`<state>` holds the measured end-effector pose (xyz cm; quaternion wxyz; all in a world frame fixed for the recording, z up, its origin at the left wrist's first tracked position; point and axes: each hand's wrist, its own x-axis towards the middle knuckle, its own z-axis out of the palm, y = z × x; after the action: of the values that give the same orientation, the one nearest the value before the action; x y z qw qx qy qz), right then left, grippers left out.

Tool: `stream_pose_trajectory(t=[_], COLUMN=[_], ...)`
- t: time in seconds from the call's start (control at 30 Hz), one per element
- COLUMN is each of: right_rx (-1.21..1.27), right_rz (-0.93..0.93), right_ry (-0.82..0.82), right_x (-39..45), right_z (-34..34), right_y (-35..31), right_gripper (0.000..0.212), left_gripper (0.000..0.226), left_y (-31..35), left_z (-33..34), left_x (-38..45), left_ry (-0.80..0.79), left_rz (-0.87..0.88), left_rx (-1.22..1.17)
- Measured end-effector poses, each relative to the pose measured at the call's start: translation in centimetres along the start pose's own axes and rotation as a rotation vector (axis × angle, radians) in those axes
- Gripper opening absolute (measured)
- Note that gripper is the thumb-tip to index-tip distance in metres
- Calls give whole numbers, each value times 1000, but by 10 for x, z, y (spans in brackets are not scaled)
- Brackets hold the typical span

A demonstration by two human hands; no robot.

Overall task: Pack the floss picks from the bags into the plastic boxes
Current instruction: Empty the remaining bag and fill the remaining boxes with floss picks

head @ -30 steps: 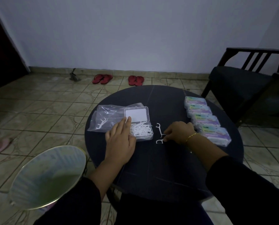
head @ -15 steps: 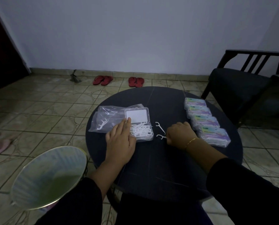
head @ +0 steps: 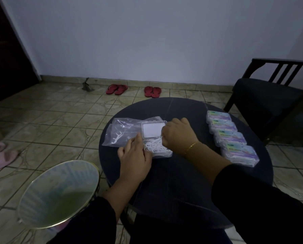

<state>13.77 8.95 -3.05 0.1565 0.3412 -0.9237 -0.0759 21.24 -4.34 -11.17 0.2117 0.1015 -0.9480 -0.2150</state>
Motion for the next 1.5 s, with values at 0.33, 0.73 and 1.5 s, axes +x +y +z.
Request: stream_pose_trajectory(t=[0.33,0.73,1.5], right_rx=[271,583,879], right_rz=[-15,695,247], right_ry=[-118,-290,-369], right_x=[9,-16,11], right_z=[11,56,6], right_y=[-7,40,18], right_gripper=[32,27,18], left_gripper=[58,59,92], left_y=[0,0,3], left_z=[-2,1,-2], left_x=[0,-1,0], left_ry=[-73,-70,-73], left_rz=[84,53,39], left_rx=[40,86,86])
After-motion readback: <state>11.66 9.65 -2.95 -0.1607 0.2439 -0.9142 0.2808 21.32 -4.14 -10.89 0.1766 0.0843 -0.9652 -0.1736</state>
